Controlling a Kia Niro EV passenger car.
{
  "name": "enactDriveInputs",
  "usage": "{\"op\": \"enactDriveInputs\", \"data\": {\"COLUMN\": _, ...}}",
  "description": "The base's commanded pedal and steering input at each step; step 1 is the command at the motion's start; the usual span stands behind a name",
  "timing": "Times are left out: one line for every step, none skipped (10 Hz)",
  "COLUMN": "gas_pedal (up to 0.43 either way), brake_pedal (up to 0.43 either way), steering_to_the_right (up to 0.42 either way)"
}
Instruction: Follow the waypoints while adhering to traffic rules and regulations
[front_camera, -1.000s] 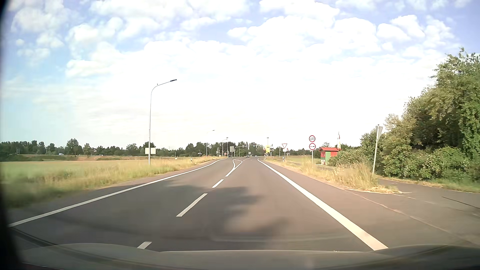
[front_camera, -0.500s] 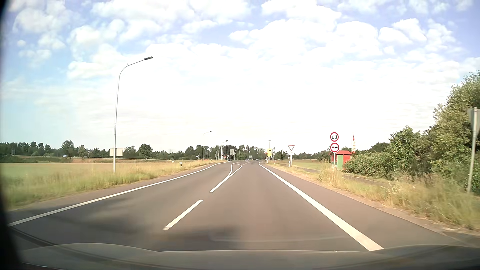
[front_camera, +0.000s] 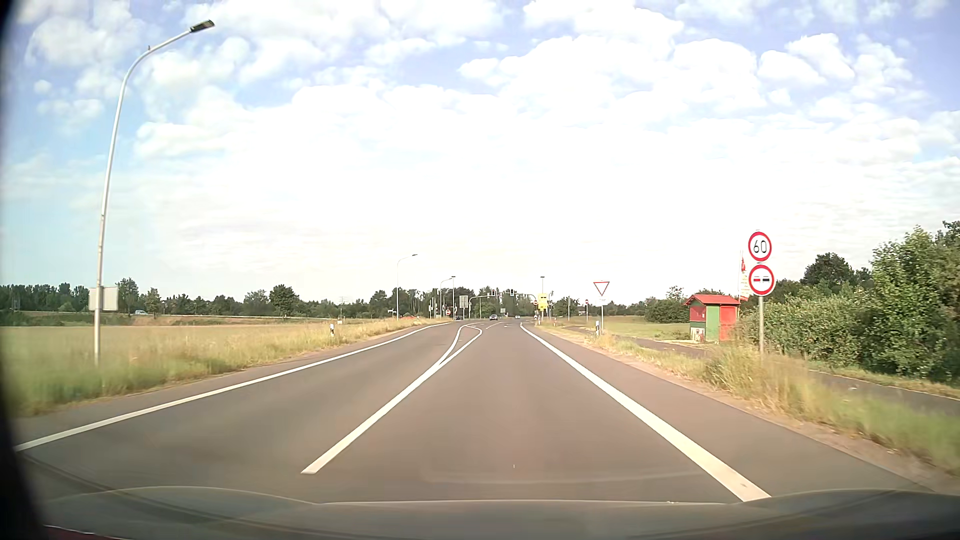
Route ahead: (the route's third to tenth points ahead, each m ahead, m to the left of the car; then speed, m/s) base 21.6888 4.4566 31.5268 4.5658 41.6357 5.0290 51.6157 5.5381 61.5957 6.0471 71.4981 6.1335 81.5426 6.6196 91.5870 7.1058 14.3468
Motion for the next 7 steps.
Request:
{"op": "enactDriveInputs", "data": {"gas_pedal": 0.248, "brake_pedal": 0.03, "steering_to_the_right": -0.001}}
{"op": "enactDriveInputs", "data": {"gas_pedal": 0.26, "brake_pedal": 0.03, "steering_to_the_right": -0.001}}
{"op": "enactDriveInputs", "data": {"gas_pedal": 0.268, "brake_pedal": 0.03, "steering_to_the_right": -0.002}}
{"op": "enactDriveInputs", "data": {"gas_pedal": 0.268, "brake_pedal": 0.03, "steering_to_the_right": -0.001}}
{"op": "enactDriveInputs", "data": {"gas_pedal": 0.268, "brake_pedal": 0.03, "steering_to_the_right": -0.001}}
{"op": "enactDriveInputs", "data": {"gas_pedal": 0.28, "brake_pedal": 0.03, "steering_to_the_right": -0.001}}
{"op": "enactDriveInputs", "data": {"gas_pedal": 0.299, "brake_pedal": 0.03, "steering_to_the_right": -0.001}}
